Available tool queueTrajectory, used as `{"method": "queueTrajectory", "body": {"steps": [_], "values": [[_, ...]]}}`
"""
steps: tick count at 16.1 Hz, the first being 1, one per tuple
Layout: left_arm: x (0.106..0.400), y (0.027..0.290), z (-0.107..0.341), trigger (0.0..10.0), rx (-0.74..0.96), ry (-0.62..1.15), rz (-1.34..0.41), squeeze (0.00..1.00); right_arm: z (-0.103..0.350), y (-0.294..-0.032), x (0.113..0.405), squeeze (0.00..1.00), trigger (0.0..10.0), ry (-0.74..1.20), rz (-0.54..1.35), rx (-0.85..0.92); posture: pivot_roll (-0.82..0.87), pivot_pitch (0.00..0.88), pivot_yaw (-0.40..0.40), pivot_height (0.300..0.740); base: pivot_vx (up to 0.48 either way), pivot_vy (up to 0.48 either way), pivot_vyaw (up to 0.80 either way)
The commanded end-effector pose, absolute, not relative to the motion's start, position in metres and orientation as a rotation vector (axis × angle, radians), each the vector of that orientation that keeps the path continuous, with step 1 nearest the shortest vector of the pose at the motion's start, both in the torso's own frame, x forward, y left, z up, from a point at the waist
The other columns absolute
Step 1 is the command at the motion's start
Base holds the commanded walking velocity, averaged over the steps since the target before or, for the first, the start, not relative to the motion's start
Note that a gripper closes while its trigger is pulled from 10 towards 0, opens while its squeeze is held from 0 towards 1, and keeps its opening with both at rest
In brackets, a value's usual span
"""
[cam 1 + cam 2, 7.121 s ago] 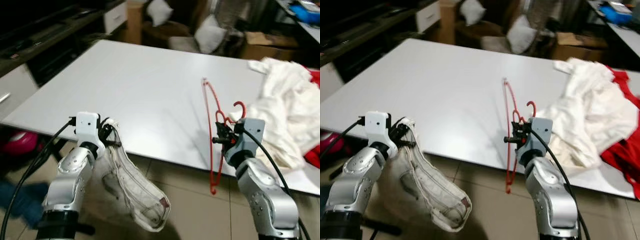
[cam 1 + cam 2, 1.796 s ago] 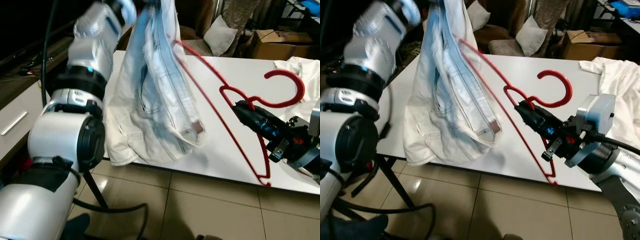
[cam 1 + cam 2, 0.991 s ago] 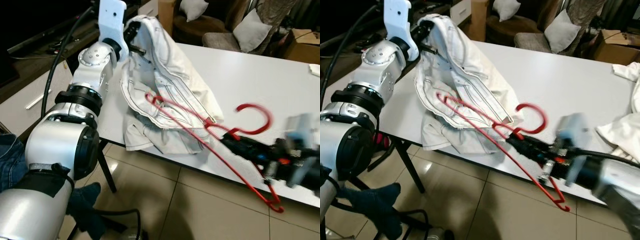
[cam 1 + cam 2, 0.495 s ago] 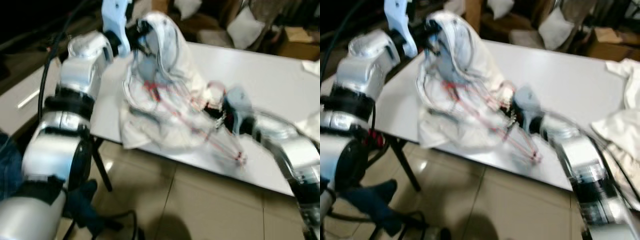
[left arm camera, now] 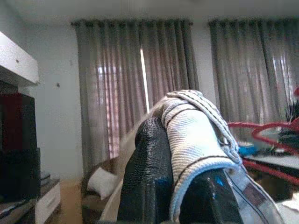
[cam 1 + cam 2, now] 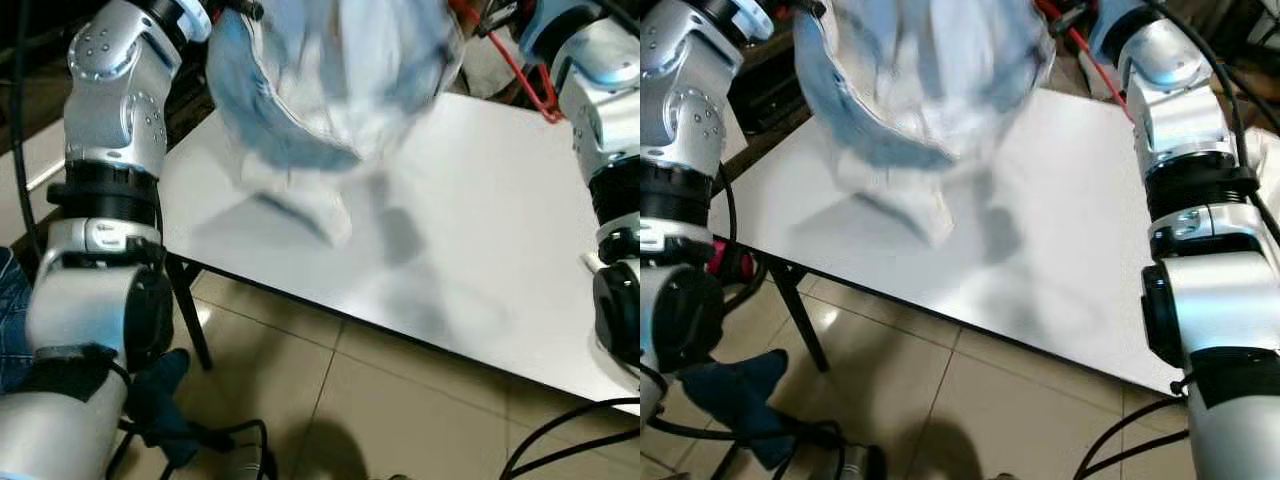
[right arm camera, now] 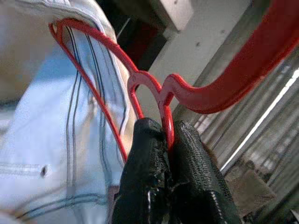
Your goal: Hang hanger
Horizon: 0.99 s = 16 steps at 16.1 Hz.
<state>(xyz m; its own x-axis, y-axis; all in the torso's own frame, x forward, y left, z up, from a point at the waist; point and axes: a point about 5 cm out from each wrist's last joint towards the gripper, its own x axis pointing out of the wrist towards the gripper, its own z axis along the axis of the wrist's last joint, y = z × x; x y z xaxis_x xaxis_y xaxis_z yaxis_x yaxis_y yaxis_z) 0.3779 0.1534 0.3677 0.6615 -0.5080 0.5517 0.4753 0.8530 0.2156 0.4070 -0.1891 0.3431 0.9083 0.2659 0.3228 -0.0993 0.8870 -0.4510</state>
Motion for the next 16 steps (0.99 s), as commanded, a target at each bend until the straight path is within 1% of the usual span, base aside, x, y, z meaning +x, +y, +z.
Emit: {"method": "queueTrajectory", "body": {"steps": [1, 2, 3, 4, 5, 7, 8, 9, 11, 12, 13, 14, 15, 16], "values": [[0.380, 0.144, 0.347, 10.0, 0.060, -0.602, -0.572, 0.00, 0.316, -0.200, 0.410, 0.00, 10.0, -0.336, 0.129, -0.448, -0.01, 0.000, -0.053, 0.740, 0.000, 0.000, 0.00], [0.383, 0.135, 0.319, 10.0, 0.100, -0.544, -0.568, 0.00, 0.298, -0.203, 0.409, 0.00, 10.0, -0.328, 0.097, -0.476, -0.02, 0.000, -0.041, 0.740, 0.000, 0.000, 0.00], [0.385, 0.129, 0.291, 10.0, 0.139, -0.465, -0.569, 0.00, 0.282, -0.208, 0.407, 0.00, 10.0, -0.318, 0.076, -0.457, -0.03, 0.000, -0.027, 0.740, 0.000, 0.000, 0.00], [0.386, 0.125, 0.260, 10.0, 0.196, -0.359, -0.577, 0.00, 0.261, -0.212, 0.403, 0.00, 10.0, -0.279, 0.097, -0.470, -0.04, 0.000, -0.019, 0.740, 0.000, 0.000, 0.00], [0.385, 0.126, 0.243, 10.0, 0.244, -0.292, -0.572, 0.00, 0.243, -0.214, 0.398, 0.00, 10.0, -0.247, 0.144, -0.457, -0.05, 0.000, -0.011, 0.740, 0.000, 0.000, 0.00], [0.388, 0.133, 0.231, 10.0, 0.295, -0.203, -0.541, 0.00, 0.225, -0.216, 0.392, 0.00, 10.0, -0.202, 0.201, -0.467, -0.06, 0.000, 0.004, 0.740, 0.000, 0.000, 0.00], [0.391, 0.138, 0.226, 10.0, 0.351, -0.162, -0.523, 0.00, 0.218, -0.216, 0.390, 0.00, 10.0, -0.178, 0.223, -0.481, -0.06, 0.000, 0.010, 0.740, 0.000, 0.000, 0.00], [0.395, 0.140, 0.229, 10.0, 0.416, -0.167, -0.498, 0.00, 0.217, -0.218, 0.393, 0.00, 10.0, -0.162, 0.199, -0.507, -0.06, 0.000, 0.012, 0.740, 0.000, 0.000, 0.00], [0.405, 0.144, 0.250, 10.0, 0.494, -0.227, -0.418, 0.00, 0.234, -0.222, 0.400, 0.00, 10.0, -0.199, 0.104, -0.515, -0.06, 0.000, 0.011, 0.740, 0.000, 0.000, 0.00], [0.410, 0.148, 0.284, 10.0, 0.555, -0.346, -0.326, 0.00, 0.264, -0.228, 0.403, 0.00, 10.0, -0.298, 0.004, -0.497, -0.06, 0.000, 0.010, 0.740, 0.000, 0.000, 0.00], [0.406, 0.152, 0.339, 10.0, 0.555, -0.580, -0.200, 0.00, 0.309, -0.238, 0.399, 0.00, 10.0, -0.482, -0.121, -0.460, -0.05, 0.000, 0.008, 0.740, 0.000, 0.000, 0.00], [0.402, 0.154, 0.354, 10.0, 0.536, -0.650, -0.171, 0.00, 0.322, -0.242, 0.395, 0.00, 10.0, -0.542, -0.156, -0.459, -0.05, 0.000, 0.008, 0.740, 0.000, 0.000, 0.00], [0.392, 0.156, 0.381, 10.0, 0.513, -0.794, -0.127, 0.00, 0.344, -0.251, 0.386, 0.00, 10.0, -0.653, -0.220, -0.451, -0.05, 0.000, 0.008, 0.740, 0.000, 0.000, 0.00], [0.385, 0.158, 0.390, 10.0, 0.518, -0.885, -0.114, 0.00, 0.352, -0.257, 0.381, 0.00, 10.0, -0.703, -0.260, -0.458, -0.05, 0.000, 0.009, 0.740, 0.000, 0.000, 0.00]]}}
